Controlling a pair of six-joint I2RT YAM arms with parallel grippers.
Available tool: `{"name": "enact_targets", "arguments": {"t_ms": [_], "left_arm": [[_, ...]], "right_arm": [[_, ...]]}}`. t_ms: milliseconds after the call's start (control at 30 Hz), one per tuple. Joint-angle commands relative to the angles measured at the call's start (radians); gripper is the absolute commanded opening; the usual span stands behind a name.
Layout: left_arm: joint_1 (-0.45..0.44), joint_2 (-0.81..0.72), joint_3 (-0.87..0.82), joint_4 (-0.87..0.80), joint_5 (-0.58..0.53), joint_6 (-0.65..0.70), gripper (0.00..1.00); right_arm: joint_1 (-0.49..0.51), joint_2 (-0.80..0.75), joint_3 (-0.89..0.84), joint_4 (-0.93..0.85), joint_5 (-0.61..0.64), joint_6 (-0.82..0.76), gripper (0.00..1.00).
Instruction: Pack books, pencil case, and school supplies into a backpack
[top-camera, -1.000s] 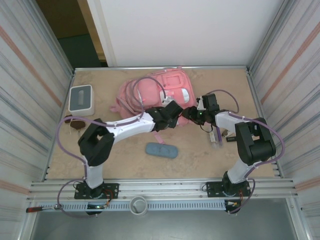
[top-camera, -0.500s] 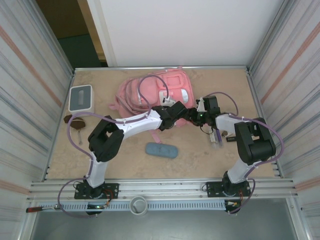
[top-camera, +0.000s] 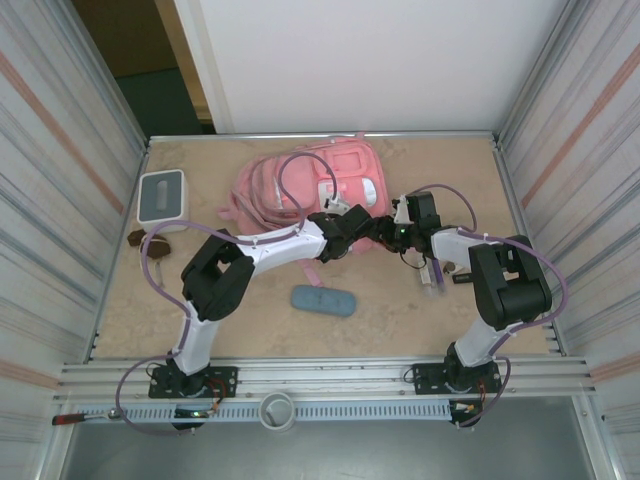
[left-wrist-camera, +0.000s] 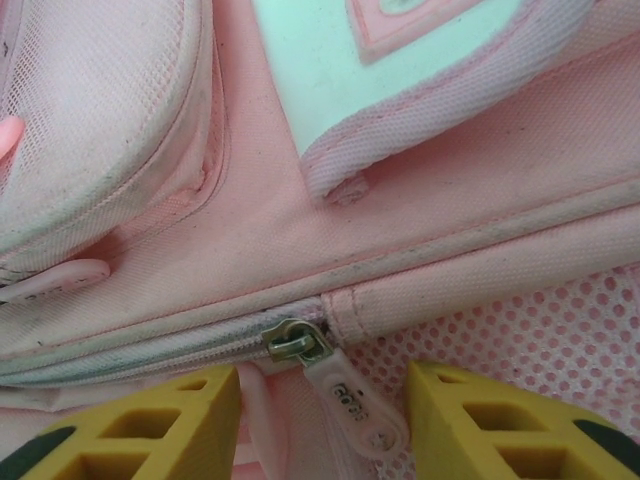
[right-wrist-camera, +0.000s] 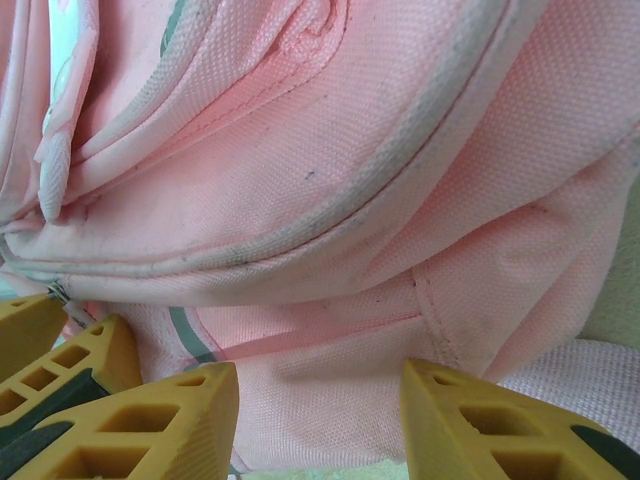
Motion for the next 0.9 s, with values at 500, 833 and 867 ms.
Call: {"name": "enact_targets", "arguments": {"t_ms": [500,833,867], "left_arm": [[0.008,-0.007,-0.014,0.021,0.037,-0.002,0.27],[0.009,-0.023,-0.013,0.025,0.052,0.018,0.17],[0.008,-0.026,-0.013,0.033,0.055,0.024,0.17]], "right_arm": [[0.000,-0.012,-0.020,-0.041,-0.015,0.001,0.45],[0.002,0.004,-0.019,-0.036,-0.018,0.001,0.45],[0.002,0.005,-0.019,-0.036,-0.019,0.002,0.45]]}}
